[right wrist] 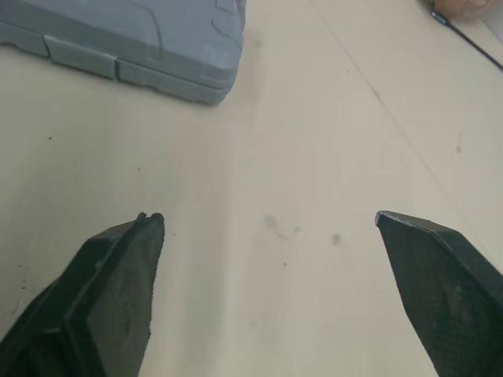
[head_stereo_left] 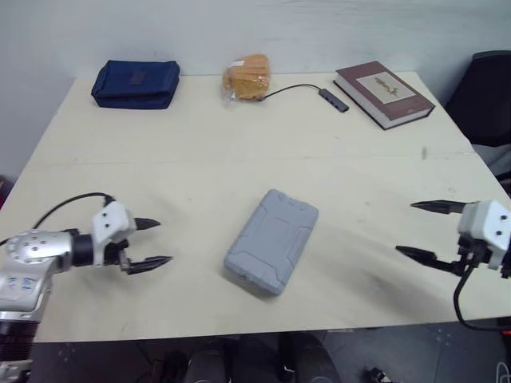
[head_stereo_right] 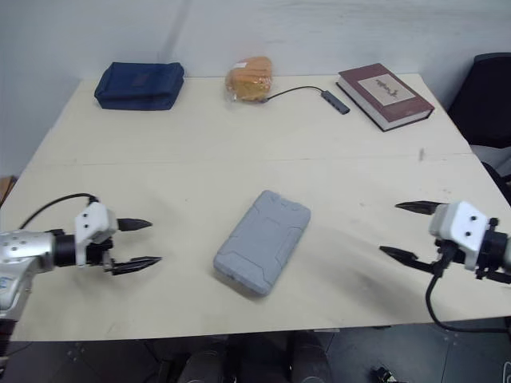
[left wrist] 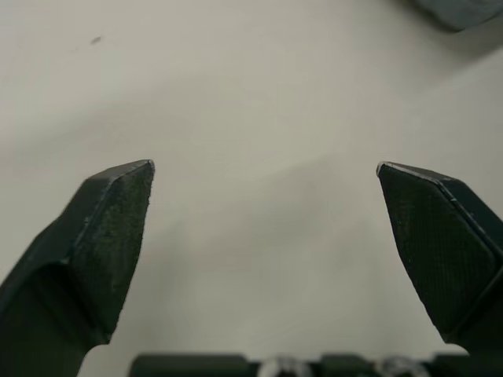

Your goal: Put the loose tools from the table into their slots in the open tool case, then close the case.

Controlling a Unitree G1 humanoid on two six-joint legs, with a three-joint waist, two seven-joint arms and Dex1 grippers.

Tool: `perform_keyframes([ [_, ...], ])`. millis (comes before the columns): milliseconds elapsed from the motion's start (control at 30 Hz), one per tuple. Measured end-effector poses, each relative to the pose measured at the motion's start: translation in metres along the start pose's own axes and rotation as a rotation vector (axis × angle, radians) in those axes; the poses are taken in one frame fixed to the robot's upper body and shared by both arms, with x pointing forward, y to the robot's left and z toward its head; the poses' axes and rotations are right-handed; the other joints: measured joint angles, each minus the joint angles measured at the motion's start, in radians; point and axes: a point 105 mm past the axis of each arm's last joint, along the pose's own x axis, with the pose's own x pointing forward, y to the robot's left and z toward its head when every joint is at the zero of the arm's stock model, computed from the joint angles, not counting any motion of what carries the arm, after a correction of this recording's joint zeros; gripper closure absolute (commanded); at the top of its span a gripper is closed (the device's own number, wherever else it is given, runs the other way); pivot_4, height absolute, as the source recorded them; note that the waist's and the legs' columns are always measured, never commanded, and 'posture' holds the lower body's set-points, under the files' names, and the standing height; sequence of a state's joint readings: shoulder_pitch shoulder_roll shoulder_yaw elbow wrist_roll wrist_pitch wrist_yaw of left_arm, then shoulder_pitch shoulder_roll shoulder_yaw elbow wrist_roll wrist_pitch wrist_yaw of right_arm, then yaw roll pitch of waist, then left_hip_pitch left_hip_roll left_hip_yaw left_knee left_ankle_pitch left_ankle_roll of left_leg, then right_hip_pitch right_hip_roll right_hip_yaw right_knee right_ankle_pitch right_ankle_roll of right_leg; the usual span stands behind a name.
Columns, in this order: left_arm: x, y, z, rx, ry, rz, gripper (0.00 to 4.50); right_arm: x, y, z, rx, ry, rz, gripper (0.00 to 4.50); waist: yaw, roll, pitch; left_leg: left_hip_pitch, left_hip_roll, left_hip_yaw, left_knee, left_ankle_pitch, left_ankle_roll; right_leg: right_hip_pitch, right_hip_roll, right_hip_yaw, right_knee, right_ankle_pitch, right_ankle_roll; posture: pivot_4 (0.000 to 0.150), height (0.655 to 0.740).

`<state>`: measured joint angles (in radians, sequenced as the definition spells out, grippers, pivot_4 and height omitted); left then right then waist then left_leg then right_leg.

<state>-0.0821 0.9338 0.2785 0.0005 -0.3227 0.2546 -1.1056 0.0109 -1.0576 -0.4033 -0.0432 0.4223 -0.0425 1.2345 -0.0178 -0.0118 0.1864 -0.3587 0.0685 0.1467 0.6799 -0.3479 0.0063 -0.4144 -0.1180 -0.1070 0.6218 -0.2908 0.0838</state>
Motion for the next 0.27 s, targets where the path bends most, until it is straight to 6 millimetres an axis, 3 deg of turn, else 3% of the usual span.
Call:
perform_keyframes([
  [267, -0.023, 0.01, -0.007, 0.034, 0.015, 0.133, 0.07, -0.009, 0.0, 0.007, -0.01, 0.007, 0.065, 0.0, 0.006, 0.001, 0.001, 0.0, 0.002, 0.002, -0.001, -0.002, -0.002, -0.002, -0.001, 0.0, -0.001, 0.0, -0.001, 0.15, 0.74],
])
